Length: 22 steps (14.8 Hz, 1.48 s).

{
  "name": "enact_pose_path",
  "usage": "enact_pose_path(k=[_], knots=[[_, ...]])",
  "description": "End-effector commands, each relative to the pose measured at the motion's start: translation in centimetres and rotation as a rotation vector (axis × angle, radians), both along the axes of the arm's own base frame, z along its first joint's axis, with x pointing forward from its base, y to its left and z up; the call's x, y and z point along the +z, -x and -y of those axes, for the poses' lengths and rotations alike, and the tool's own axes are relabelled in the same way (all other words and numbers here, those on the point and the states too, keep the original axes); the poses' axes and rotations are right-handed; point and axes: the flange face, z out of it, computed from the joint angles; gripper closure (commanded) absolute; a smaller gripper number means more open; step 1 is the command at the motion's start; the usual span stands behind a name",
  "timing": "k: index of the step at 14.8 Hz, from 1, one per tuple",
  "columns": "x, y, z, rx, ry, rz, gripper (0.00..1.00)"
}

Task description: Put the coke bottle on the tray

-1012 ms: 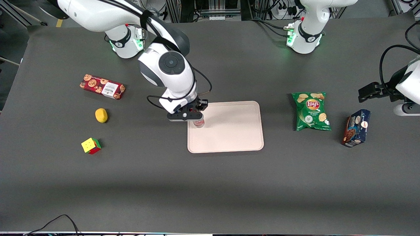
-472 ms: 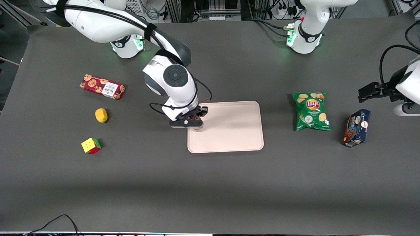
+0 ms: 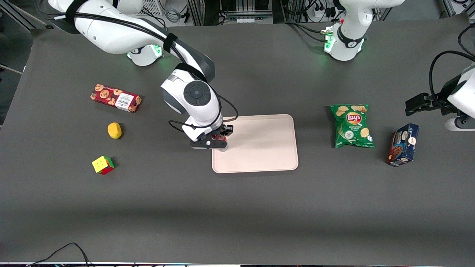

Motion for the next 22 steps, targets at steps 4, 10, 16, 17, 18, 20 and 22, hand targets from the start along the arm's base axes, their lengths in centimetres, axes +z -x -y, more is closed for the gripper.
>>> enact_pose_path(k=[4,10,16,17,18,20,22], knots=[[0.9,-0.1,-0.8,-0.075,-0.001,0.041,0.0],[12.0,-3.0,4.4,-0.189,-0.097,0.145,0.0],[21.2,-5.8,18.8,-0.032,-0.048,0.176,0.0],[22.3,-5.8,21.2,-0.003,-0.047,0.157,0.0],[23.1,-5.9,24.0,0.023,-0.032,0.139,0.0],[24.7,-5.7,28.4,0.071,-0.029,0.109,0.0],[26.8,-4.6,31.6,0.064,-0.009,0.094,0.0]])
